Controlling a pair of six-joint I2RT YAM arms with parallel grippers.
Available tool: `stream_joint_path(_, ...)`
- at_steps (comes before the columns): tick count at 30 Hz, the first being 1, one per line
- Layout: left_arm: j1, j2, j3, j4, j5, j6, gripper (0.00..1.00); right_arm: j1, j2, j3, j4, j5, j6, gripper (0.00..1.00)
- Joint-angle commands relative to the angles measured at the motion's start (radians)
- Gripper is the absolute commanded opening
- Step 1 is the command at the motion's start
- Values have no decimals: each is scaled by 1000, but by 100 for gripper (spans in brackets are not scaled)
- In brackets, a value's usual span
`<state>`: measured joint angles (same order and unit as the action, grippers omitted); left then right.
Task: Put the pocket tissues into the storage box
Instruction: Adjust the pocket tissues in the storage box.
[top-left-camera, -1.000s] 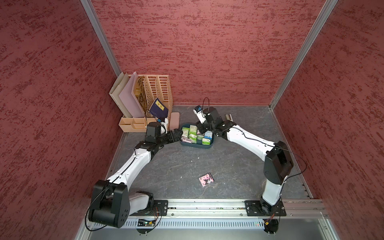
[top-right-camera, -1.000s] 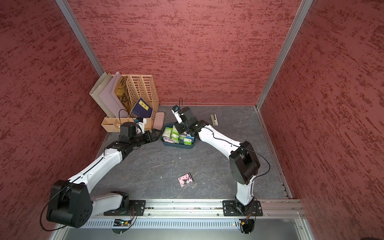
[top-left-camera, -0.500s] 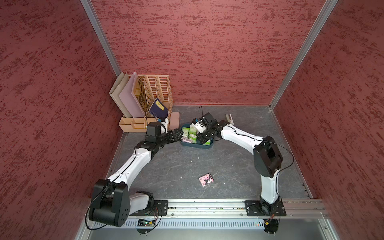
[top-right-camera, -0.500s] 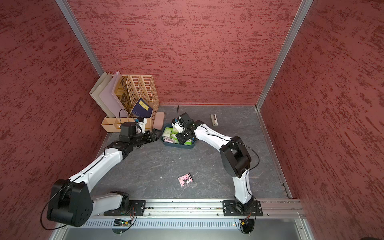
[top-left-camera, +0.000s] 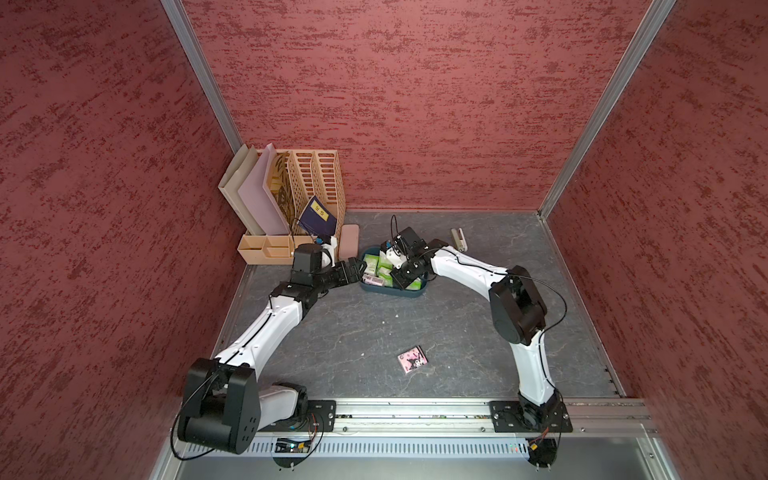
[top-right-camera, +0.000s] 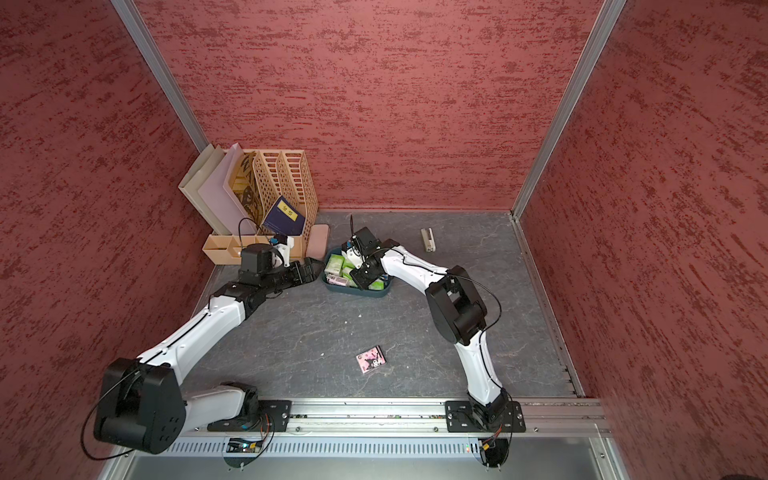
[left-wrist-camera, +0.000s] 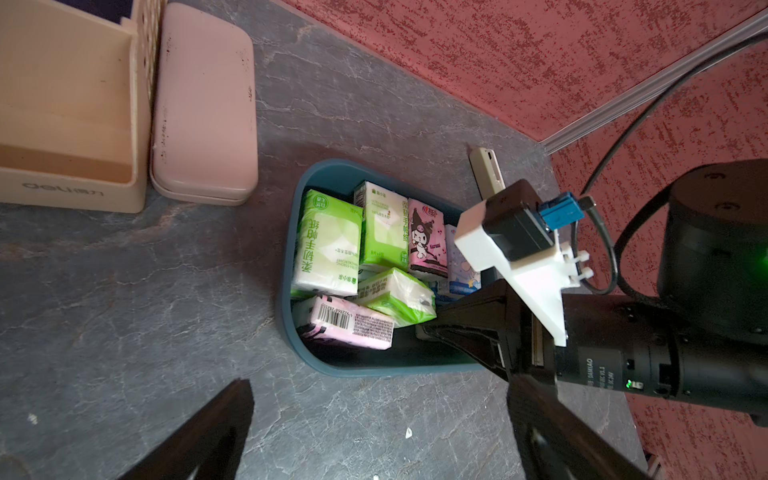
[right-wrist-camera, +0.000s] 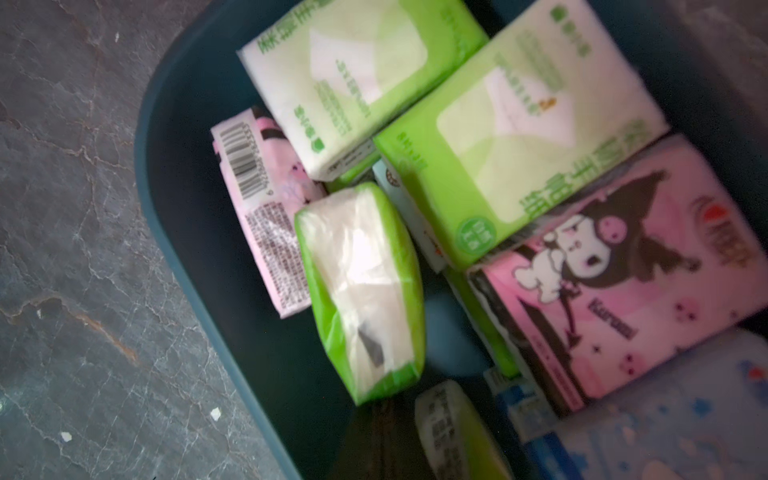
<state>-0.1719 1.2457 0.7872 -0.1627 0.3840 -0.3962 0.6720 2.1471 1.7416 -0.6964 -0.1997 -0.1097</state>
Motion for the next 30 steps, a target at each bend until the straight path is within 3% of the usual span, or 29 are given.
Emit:
stream_joint_path(1,8,12,18,12,-5,0,100,8,41,53,18,6,-19,0)
stream_joint_path(11,12,12,15,-2,-13,11,100,17,77,101,23,-2,-25,0)
stream_joint_path(14,12,14,15,-3,-12,11,100,16,23,54,46,10,-21,13)
stream_joint_path(17,12,14,16,3,-8,8,100,17,-60,3,69,21,-13,33)
stream_joint_path(22,10,18,19,14,-2,-1,100,1,-193,-74,108,42,-20,48)
stream_joint_path(30,10,14,24,19,2,-7,100,-68,-269,-148,40,71,-93,50)
